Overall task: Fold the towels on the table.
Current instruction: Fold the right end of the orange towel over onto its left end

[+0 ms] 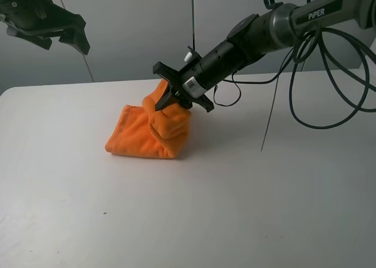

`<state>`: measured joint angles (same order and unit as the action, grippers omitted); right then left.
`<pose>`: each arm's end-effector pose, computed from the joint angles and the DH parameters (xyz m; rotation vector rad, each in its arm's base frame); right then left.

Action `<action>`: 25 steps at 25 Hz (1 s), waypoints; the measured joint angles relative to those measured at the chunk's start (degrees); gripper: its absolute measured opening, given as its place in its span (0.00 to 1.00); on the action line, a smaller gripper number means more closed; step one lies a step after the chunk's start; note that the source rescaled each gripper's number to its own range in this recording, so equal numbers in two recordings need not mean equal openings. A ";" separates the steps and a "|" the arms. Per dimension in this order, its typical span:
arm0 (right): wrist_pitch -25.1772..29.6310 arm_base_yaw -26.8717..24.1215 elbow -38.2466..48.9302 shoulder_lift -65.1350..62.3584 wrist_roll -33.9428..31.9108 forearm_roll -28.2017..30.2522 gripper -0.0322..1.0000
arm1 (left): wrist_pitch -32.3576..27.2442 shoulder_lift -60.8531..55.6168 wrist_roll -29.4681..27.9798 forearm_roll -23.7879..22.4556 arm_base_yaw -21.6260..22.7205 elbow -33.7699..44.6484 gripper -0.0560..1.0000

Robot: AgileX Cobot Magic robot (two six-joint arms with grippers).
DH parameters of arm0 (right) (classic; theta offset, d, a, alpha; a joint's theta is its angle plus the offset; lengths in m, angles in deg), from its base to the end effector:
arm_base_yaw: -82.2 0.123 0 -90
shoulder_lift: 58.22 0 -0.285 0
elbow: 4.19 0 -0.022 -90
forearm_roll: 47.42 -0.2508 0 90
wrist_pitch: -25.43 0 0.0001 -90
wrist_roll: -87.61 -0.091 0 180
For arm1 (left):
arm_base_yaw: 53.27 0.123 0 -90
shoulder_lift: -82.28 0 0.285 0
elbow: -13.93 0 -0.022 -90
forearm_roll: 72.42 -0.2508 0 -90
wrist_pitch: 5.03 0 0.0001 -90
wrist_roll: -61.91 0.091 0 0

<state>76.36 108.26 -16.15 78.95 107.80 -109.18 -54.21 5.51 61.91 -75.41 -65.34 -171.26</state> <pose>0.3806 0.2555 0.1298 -0.1622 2.8462 1.2819 0.3585 -0.0730 0.3107 0.2987 2.5502 -0.0162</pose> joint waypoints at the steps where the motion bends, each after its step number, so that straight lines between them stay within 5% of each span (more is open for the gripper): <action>1: 0.00 0.00 0.00 0.00 0.00 -0.56 0.19 | -0.04 -0.79 0.00 -0.24 0.00 0.00 1.00; 6: 2.75 0.25 0.00 -0.39 2.70 -9.53 0.68 | -0.40 -2.48 -0.92 -0.71 0.00 0.00 1.00; 8: 3.02 1.16 0.00 -0.91 3.06 -11.37 0.78 | -0.56 -2.76 -0.92 -0.74 0.00 0.00 1.00; 18: 2.27 11.88 -0.04 -1.53 3.45 -15.12 0.81 | -0.77 -4.58 -1.15 -0.74 0.00 0.00 1.00; 25: 2.35 12.71 -0.04 -2.89 6.40 -14.57 0.81 | -2.59 -6.87 -1.40 -0.84 0.00 0.00 1.00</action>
<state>78.71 120.96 -16.19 76.06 114.21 -123.75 -56.81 -1.36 60.51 -76.25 -65.34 -171.26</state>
